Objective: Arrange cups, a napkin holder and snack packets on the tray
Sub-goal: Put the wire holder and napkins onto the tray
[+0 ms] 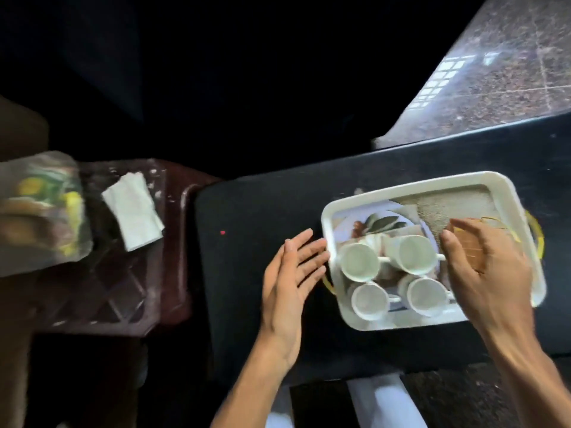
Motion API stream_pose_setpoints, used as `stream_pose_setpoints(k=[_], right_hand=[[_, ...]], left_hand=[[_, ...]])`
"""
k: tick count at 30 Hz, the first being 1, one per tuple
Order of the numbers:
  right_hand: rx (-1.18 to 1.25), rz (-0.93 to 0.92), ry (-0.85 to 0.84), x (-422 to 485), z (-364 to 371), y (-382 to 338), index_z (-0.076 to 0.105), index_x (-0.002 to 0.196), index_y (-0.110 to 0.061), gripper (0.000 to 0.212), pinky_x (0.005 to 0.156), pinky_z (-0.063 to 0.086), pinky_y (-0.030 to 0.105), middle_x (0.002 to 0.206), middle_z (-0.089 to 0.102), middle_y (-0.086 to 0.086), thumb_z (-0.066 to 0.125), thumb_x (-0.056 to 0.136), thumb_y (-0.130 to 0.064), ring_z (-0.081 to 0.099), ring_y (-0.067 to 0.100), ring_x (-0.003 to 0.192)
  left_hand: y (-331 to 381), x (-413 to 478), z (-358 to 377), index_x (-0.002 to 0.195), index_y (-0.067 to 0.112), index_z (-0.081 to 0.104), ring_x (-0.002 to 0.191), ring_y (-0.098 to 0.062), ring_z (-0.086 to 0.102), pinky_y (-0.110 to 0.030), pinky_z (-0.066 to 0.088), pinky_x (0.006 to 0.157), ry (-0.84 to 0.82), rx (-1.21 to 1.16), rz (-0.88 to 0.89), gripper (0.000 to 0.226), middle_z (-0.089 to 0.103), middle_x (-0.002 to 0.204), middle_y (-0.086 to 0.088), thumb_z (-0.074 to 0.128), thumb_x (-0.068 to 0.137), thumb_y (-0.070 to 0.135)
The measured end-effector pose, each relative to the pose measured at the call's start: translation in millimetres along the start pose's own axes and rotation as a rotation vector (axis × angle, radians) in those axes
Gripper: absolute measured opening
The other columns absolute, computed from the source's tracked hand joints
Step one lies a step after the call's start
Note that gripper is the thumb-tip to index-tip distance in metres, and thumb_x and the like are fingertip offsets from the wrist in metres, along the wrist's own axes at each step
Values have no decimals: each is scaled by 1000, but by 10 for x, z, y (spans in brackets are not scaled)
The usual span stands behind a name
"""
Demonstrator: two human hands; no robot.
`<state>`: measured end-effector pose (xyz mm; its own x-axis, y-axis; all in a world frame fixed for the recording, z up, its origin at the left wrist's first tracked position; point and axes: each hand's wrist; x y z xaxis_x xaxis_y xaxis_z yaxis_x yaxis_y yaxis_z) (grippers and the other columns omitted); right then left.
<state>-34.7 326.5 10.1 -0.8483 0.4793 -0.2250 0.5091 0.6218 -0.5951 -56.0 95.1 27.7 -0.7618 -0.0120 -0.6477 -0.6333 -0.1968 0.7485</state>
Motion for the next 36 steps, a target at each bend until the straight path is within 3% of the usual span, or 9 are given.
stream_pose_setpoints(k=[3, 8, 11, 15, 17, 22, 25, 29, 36], right_hand=[[-6, -61, -38, -106, 269, -349, 66, 123, -13, 30, 89, 42, 32, 116, 68, 8, 62, 96, -25, 59, 23, 107], [153, -167, -189, -366, 965, -1109, 68, 121, -19, 28, 90, 53, 44, 107, 64, -5, 65, 93, -24, 63, 18, 101], [283, -200, -323, -503, 1477, -1619, 68, 122, -19, 29, 94, 53, 30, 114, 68, -2, 66, 93, -24, 67, 15, 107], [278, -234, -475, -603, 2204, -2199, 66, 124, -22, 30, 76, 44, -2, 118, 69, -7, 64, 96, -31, 65, 2, 103], [269, -213, -525, -626, 2549, -2419, 64, 127, -21, 34, 74, 44, 0, 122, 68, -7, 62, 96, -35, 65, 2, 103], [242, -102, -539, -659, 3157, -2690, 56, 133, -15, 45, 90, 53, 29, 126, 64, 1, 62, 95, -38, 63, 12, 100], [271, -26, -487, -684, 3331, -2728, 55, 129, -15, 44, 84, 53, 26, 114, 64, -3, 66, 93, -39, 63, 10, 94], [266, -10, -473, -699, 3433, -2732, 55, 118, -18, 34, 63, 44, 8, 98, 63, -12, 70, 91, -34, 60, -3, 81], [353, 18, -562, -791, 3180, -2667, 62, 113, -20, 19, 82, 58, 28, 104, 70, -10, 65, 96, -27, 68, 7, 92]], left_hand=[[163, -21, -590, 126, 22, 68, 113, -19, 72, -33, 58, 97, 88, 55, 76, 42, 76, 120, -3, 48, 96, 45], [425, 82, -1558, 118, 19, 70, 108, -19, 73, -30, 59, 92, 300, 92, 208, 26, 77, 114, -4, 49, 104, 27], [593, 250, -2089, 111, 23, 69, 103, -12, 73, -27, 57, 88, 446, 185, 270, 20, 77, 108, 2, 51, 105, 19], [680, 561, -2626, 117, 16, 68, 113, -16, 68, -41, 56, 101, 554, 261, 230, 20, 72, 115, 0, 54, 104, 21], [676, 715, -2806, 122, 14, 68, 116, -17, 67, -45, 54, 104, 571, 251, 170, 24, 70, 120, -1, 55, 103, 21], [603, 995, -3024, 127, 17, 64, 115, -20, 67, -48, 53, 104, 515, 208, 53, 27, 69, 127, -8, 56, 102, 22], [551, 1076, -3037, 125, 22, 63, 110, -16, 68, -49, 55, 101, 417, 247, 28, 26, 70, 124, -3, 56, 101, 26], [507, 1118, -3021, 124, 25, 63, 106, -16, 68, -49, 56, 98, 387, 278, 45, 25, 67, 112, 5, 58, 100, 26], [459, 1056, -3000, 130, 26, 59, 107, -20, 70, -51, 56, 98, 371, 291, 18, 31, 72, 117, -1, 58, 100, 29]])
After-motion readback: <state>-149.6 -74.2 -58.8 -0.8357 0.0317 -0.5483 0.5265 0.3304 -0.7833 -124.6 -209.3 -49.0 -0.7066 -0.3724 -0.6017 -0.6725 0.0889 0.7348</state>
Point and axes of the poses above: each hand's wrist, its own x-axis towards the middle knuckle, its own z-axis out of the palm, y = z × x
